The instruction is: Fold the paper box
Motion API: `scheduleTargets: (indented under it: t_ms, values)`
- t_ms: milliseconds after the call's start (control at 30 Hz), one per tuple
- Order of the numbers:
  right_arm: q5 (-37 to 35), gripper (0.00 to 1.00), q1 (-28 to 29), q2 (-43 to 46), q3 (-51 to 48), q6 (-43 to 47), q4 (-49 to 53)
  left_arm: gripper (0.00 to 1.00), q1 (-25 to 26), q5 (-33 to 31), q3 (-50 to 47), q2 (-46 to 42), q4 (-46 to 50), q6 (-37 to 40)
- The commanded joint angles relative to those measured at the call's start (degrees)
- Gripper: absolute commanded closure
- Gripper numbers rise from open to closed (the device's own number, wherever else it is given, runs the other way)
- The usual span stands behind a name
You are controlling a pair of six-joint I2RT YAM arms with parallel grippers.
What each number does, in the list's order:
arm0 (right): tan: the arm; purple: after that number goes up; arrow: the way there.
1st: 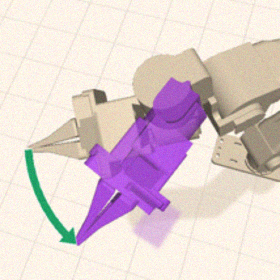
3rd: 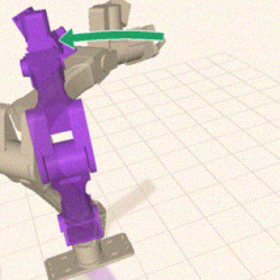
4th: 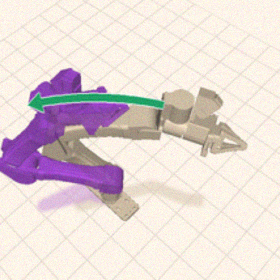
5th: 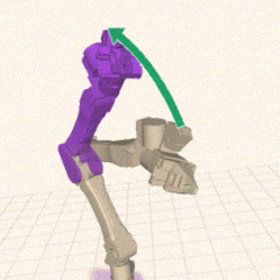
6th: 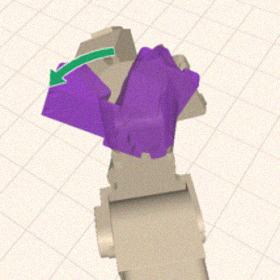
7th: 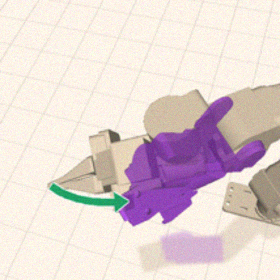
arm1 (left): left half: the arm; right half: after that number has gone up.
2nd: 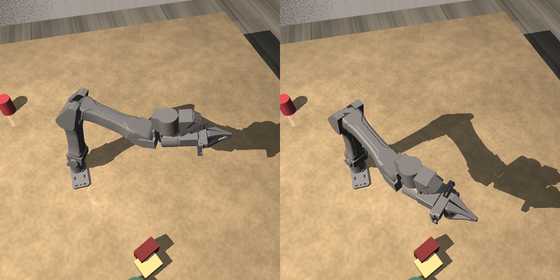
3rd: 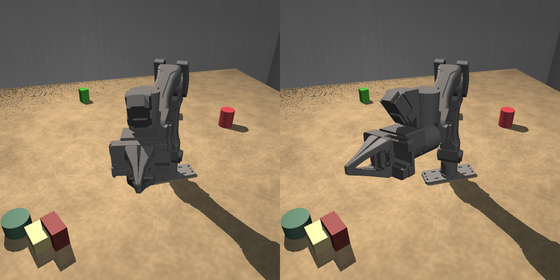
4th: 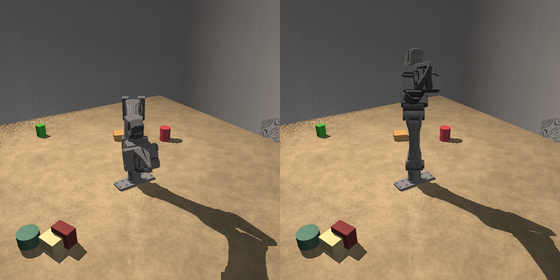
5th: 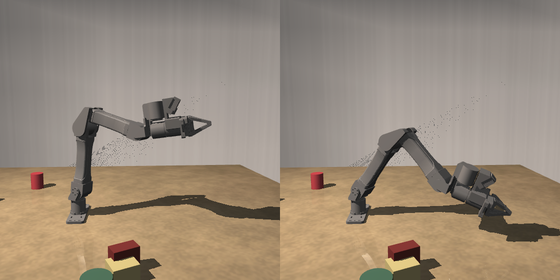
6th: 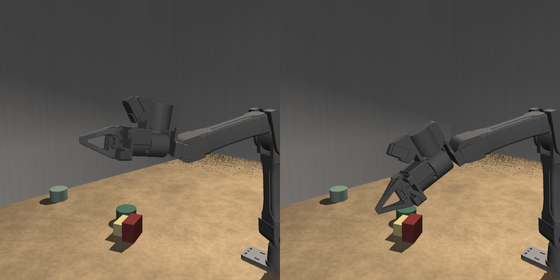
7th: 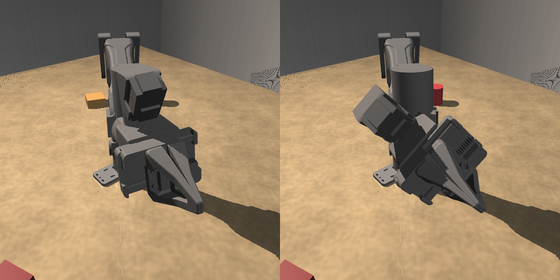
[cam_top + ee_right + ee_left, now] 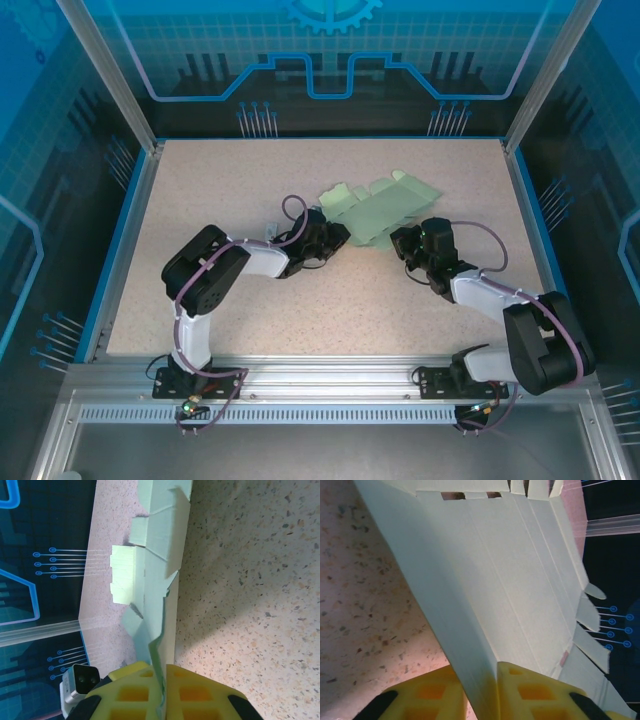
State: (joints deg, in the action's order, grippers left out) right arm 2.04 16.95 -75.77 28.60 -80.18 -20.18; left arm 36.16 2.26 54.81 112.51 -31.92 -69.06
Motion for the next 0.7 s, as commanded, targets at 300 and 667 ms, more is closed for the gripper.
scheduleTargets:
  t_ms: [300, 667]
  values:
    - [-3.09, 0.88, 2.01, 1.16, 1.06, 2.31, 3.90, 0.95, -0.79, -3.64, 0.21, -4.16, 0.18, 6.22]
    - [-5.75, 0.42, 1.94, 13.98, 9.87, 34.80, 24.10, 1.00, -6.34, 0.38, 4.64, -20.05, 15.44, 39.69]
